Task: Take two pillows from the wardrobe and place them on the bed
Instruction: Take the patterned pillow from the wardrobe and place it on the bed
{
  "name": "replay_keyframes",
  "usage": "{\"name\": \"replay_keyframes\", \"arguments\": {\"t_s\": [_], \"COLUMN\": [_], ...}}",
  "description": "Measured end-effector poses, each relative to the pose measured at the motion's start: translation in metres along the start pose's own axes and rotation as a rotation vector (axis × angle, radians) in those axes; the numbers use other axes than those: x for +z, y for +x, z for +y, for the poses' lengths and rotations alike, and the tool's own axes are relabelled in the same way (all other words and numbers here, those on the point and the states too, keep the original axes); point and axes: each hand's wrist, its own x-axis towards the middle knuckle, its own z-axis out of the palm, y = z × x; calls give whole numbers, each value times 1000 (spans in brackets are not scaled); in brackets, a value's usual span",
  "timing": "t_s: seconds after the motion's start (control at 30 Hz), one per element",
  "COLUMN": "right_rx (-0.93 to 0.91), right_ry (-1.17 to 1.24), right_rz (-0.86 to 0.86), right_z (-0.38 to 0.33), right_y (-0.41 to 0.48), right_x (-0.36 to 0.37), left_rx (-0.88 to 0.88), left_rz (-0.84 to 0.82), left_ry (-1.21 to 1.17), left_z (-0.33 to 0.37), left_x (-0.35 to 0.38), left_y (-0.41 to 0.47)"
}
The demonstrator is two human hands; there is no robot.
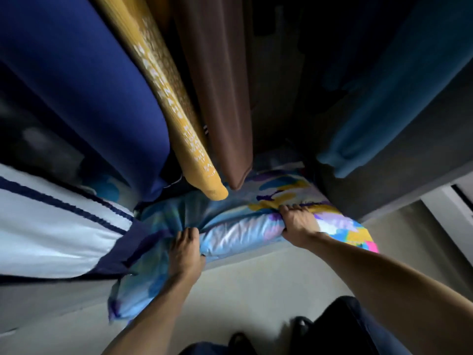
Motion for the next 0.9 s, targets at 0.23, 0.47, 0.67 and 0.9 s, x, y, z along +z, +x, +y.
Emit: {"name": "replay_keyframes", "arguments": {"t_s": [0.23, 0.47, 0.67, 0.9], "right_rx": [46, 112, 182, 335], "right_ry": [36, 34, -8, -58], "right_rz": [-176, -178, -79, 93], "right_z": [-2, 4, 8, 42], "right_y": [-114, -212, -299, -400], "right_x": [-69, -129, -175, -249], "left_rx": [106, 259, 419, 684], "left_rz": [-110, -158, -168, -61], "left_ry": [34, 89, 106, 142], "left_z": [19, 43, 72, 152], "left_x": [-72, -128, -172, -247], "left_y": [-94, -162, -203, -235]}}
